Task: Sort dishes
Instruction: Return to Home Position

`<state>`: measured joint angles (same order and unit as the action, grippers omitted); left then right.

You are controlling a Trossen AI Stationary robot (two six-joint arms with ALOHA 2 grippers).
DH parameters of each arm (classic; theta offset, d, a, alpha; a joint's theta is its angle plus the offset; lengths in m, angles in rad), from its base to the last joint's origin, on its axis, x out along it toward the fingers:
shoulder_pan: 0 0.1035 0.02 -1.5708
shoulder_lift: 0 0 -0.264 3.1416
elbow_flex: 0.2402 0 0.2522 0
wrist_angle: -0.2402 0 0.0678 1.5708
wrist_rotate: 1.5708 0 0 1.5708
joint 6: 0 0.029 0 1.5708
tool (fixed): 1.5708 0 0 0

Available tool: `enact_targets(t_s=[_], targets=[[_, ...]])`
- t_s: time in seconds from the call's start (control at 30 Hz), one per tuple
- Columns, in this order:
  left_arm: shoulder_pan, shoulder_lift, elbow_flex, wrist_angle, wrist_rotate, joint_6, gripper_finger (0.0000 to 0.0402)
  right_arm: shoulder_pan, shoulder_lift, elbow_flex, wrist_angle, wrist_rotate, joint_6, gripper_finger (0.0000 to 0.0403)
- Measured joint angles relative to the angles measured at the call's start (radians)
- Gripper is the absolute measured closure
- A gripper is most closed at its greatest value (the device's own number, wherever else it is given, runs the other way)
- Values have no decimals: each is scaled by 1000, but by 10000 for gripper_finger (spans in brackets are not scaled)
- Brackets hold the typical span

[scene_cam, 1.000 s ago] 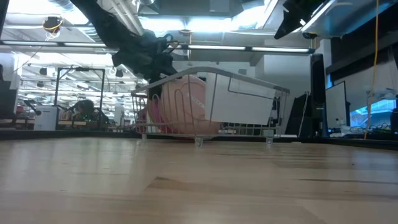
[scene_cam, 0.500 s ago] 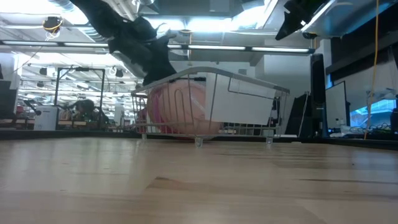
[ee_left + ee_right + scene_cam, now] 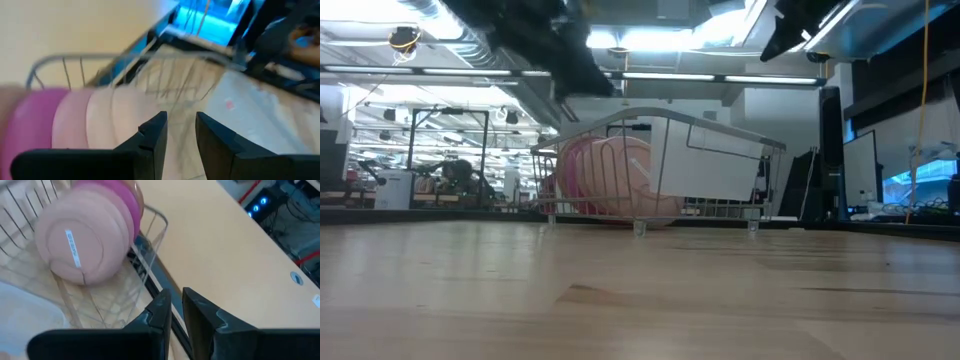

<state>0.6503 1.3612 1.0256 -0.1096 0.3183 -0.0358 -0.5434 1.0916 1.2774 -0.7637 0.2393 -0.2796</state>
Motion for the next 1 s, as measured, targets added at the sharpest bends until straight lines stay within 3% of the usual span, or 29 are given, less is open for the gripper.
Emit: enact_targets(t_s=[0.17, 0.37, 0.5, 0.77, 1.0], targets=[[-4, -219, 0, -122, -12, 43, 310, 1, -54, 0, 33, -76, 31, 350], [-9, -524, -3, -425, -166, 92, 310, 1, -194, -6, -15, -205, 172, 350], [-52, -716, -117, -467, -177, 58, 310, 1, -333, -114, 4, -336, 223, 350], [-176, -1025, -556, -183, -170, -130, 309, 1, -623, -559, 295, -437, 415, 350], [-264, -1088, -876, 180, -170, -201, 309, 1, -721, -900, 680, -549, 494, 350]])
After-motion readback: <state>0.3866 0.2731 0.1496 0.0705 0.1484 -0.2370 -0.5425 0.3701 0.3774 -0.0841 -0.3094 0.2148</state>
